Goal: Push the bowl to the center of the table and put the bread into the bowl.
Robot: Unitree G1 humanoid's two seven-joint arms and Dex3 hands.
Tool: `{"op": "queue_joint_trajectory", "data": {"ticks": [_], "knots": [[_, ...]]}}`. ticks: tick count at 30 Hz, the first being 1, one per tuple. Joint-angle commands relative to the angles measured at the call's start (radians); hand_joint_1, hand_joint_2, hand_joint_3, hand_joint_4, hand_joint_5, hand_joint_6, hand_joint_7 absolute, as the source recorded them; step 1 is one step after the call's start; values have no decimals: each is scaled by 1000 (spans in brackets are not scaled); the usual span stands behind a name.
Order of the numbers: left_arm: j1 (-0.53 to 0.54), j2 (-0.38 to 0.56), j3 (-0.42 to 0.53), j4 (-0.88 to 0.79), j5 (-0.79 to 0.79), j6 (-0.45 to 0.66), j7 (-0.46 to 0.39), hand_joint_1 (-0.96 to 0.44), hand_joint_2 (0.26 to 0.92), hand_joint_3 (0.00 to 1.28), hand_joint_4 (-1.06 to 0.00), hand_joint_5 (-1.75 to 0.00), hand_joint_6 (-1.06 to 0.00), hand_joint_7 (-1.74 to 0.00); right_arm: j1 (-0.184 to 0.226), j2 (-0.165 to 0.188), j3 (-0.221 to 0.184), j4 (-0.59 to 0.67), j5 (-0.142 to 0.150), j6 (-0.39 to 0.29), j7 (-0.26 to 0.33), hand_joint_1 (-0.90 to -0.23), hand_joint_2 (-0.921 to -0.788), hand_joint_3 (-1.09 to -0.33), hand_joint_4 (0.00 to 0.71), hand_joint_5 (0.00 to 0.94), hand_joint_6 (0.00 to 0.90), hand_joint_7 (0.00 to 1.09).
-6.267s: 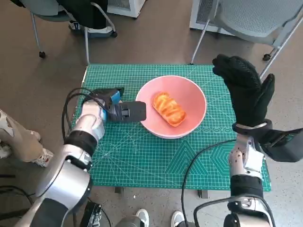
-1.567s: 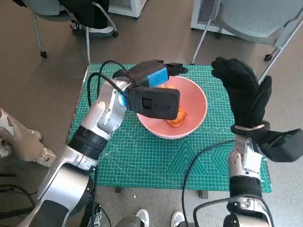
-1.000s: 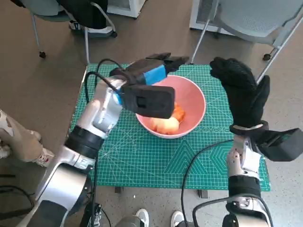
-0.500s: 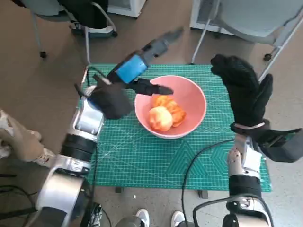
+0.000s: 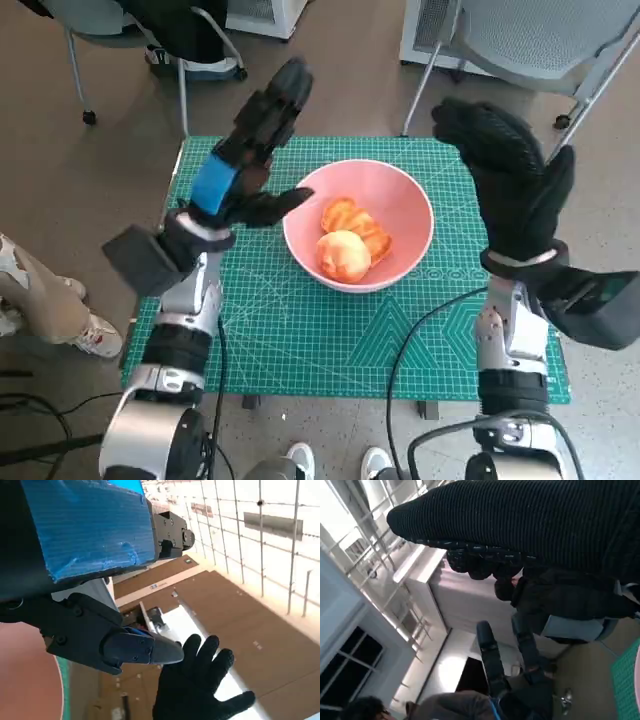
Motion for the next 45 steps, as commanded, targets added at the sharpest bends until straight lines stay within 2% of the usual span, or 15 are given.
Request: {"op": "queue_joint_trajectory", "data": {"ticks": [1,13,45], "knots": [[16,-12,19,-35,-33,-4,-30,-706,921,325,-8,-3,-148,-62,-15,8,9,47,-19,-32,5,-700,-921,-766,181,3,23,515],[41,-38,27,-37,-23,-35,-25,-702,921,342,1,1,-94,-30,-43,10,25,106,-27,-81,17,-683,-921,-731,207,13,73,523],[14,-56,41,21,-22,-31,-31,-686,921,350,1,1,-87,-28,-31,-7,33,89,-48,-64,-7,-677,-921,-728,209,7,83,504]]}}
